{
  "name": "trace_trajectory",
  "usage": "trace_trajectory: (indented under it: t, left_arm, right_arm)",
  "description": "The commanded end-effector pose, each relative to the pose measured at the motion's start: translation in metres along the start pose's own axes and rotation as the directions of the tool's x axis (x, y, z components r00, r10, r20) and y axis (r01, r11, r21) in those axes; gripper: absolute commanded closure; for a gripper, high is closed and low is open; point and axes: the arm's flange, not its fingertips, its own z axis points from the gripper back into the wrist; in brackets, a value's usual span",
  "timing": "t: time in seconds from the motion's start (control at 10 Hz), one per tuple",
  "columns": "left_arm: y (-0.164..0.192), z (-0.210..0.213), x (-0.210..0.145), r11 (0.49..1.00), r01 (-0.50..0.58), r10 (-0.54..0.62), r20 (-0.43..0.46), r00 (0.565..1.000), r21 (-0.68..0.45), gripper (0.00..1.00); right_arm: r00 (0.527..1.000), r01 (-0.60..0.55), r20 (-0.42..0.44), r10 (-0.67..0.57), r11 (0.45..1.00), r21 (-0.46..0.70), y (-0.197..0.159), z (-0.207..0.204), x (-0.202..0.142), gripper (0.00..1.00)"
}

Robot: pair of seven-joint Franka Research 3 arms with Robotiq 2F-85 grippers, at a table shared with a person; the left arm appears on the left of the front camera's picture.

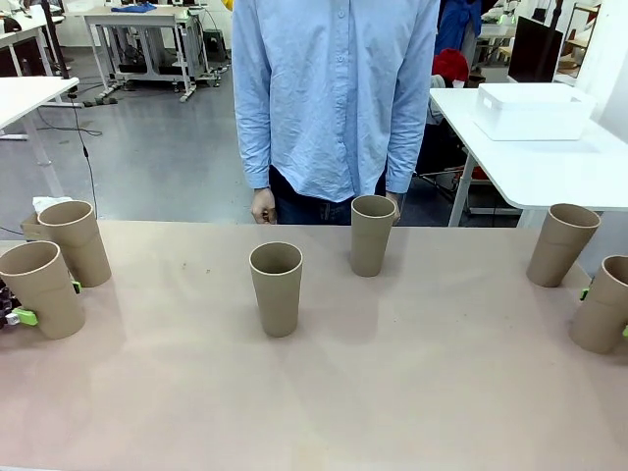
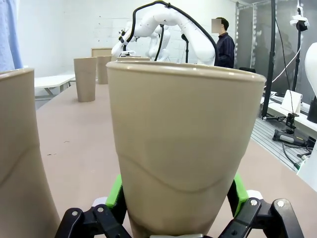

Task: Stack the cups and store them in the basket.
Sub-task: Pick up two Reusable plastic cups , one in each hand.

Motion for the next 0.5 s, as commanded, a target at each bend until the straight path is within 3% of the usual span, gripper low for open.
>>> trace_trajectory:
  t: [0.0, 0.4]
  left_arm:
    - [-0.008, -0.006, 0.003, 0.999, 0.034, -0.035, 0.016, 0.999, 0.020, 0.00]
    - [-0.004, -0.018, 0.001, 0.999, 0.034, -0.034, 0.028, 0.999, 0.007, 0.00]
  right_arm:
    - [0.999, -0.043, -0.017, 0.043, 0.999, 0.009, 0.009, -0.009, -0.002, 0.00]
    - [0.999, -0.042, -0.002, 0.042, 0.999, 0.015, 0.008, -0.016, 0.001, 0.00]
